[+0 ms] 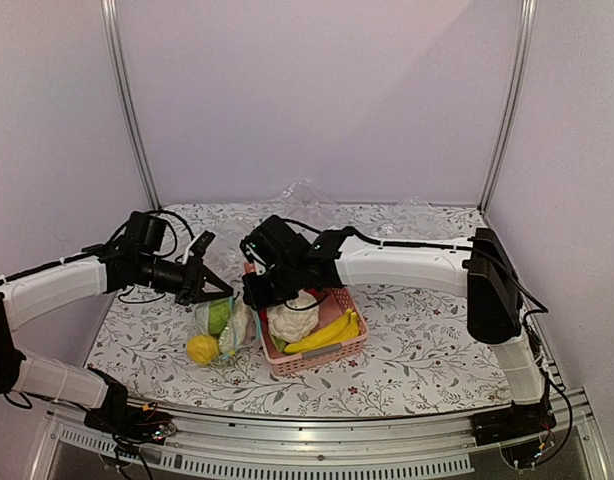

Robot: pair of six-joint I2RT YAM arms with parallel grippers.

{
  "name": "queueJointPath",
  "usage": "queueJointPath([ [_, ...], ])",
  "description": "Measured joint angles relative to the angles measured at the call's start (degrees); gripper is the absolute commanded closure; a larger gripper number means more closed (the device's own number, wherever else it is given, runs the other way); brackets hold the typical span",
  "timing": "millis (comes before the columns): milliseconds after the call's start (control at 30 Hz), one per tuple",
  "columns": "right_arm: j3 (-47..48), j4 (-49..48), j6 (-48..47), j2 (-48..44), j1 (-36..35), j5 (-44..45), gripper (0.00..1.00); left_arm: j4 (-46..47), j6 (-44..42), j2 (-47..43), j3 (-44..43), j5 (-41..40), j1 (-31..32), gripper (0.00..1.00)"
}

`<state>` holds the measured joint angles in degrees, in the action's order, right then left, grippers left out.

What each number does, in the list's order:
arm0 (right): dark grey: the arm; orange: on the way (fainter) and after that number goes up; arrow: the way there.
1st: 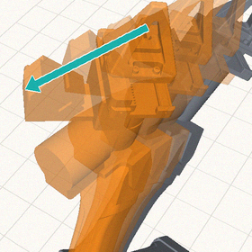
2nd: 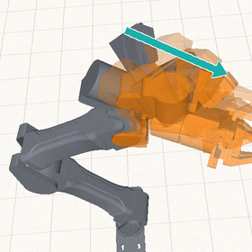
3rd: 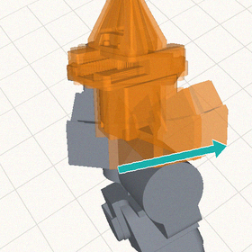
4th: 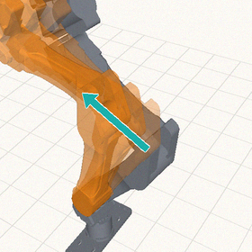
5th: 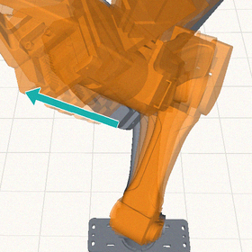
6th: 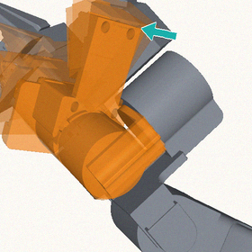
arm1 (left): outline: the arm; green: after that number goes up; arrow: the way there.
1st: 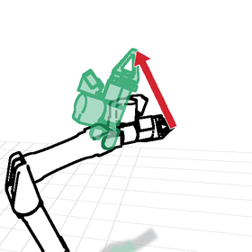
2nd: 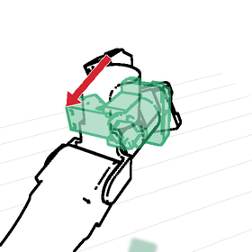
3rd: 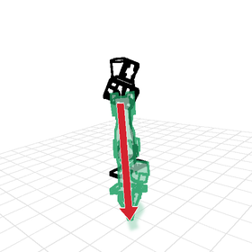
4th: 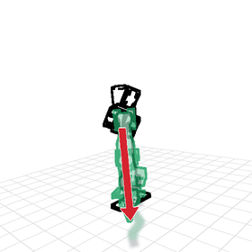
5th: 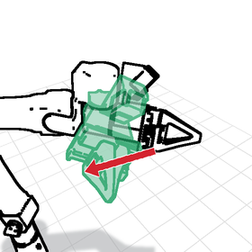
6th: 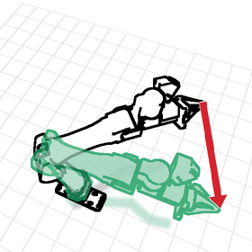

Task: Place the food in the zip-top bag and seal the zipper
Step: Pass from the left arm to the right

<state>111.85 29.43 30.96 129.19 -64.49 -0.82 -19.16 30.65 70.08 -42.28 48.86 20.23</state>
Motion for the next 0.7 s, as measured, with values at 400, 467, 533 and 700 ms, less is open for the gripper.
queueJointPath([
  [400,0.3,-2.4,3.0,-0.8,0.4,-6.3,1.0,-8.7,-6.8,-5.2,-3.4,-7.7,1.1,0.28],
  [467,0.2,-2.8,3.8,-2.2,0.5,-7.0,1.0,-11.7,-8.9,-7.7,-6.2,-10.4,1.1,0.17],
  [533,0.2,-3.5,4.6,-4.5,0.5,-7.3,1.0,-14.3,-11.1,-10.6,-9.8,-13.2,1.1,0.11],
  [700,-0.6,-6.6,7.0,-12.1,0.9,-7.1,1.0,-17.9,-16.3,-16.9,-17.6,-18.4,1.1,0.06],
])
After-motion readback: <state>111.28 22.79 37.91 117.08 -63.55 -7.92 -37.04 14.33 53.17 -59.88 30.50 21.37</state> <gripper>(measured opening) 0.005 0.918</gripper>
